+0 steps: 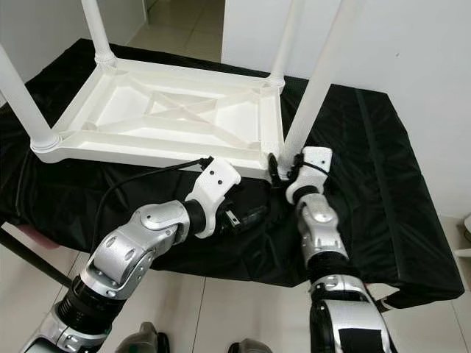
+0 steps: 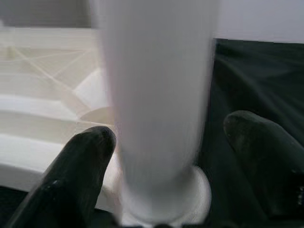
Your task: Building children table
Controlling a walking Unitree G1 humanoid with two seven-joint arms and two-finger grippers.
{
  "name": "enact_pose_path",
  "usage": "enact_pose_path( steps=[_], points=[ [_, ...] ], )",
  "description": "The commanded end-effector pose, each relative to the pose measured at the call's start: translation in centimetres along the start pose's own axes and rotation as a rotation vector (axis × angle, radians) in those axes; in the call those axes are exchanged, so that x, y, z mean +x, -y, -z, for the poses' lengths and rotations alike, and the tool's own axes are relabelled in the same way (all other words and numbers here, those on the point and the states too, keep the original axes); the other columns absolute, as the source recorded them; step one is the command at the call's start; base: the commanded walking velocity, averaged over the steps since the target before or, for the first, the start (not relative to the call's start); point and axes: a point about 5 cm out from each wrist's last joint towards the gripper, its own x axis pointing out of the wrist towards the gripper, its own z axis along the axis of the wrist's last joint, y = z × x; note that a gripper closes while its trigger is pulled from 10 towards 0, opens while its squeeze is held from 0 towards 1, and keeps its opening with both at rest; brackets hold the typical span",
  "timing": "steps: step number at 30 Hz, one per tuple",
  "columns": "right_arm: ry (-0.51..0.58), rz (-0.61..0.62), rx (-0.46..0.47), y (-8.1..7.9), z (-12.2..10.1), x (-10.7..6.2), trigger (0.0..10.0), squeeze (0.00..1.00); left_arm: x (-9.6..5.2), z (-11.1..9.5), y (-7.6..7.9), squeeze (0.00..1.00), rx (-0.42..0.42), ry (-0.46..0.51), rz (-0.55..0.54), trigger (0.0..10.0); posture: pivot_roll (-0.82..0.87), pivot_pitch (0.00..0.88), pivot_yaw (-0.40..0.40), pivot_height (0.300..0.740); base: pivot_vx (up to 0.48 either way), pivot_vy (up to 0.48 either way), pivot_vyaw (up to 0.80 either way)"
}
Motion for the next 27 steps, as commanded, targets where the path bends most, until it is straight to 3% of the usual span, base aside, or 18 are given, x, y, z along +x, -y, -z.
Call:
enact_pose_path(
  steps=[1, 14, 27],
  points=[
    [0.006, -0.036, 0.011, 0.5, -0.2, 0.0, 10.0, 0.00, 0.2, -0.2, -0.1, 0.00, 0.010, 0.006, -0.008, 10.0, 0.04, 0.038, -0.064, 0.740, 0.000, 0.000, 0.00],
    [-0.146, -0.352, 0.010, 0.7, 1.1, -0.1, 10.0, 0.00, 0.1, -0.4, -0.5, 0.00, 0.026, 0.008, -0.010, 10.0, 0.06, 0.019, -0.046, 0.740, 0.000, 0.000, 0.00],
    [-0.136, -0.330, -0.010, 1.1, -0.3, 1.2, 10.0, 0.00, -0.1, -0.5, -0.8, 0.00, 0.033, 0.010, -0.026, 10.0, 0.08, 0.016, -0.050, 0.740, 0.000, 0.000, 0.00]
  ],
)
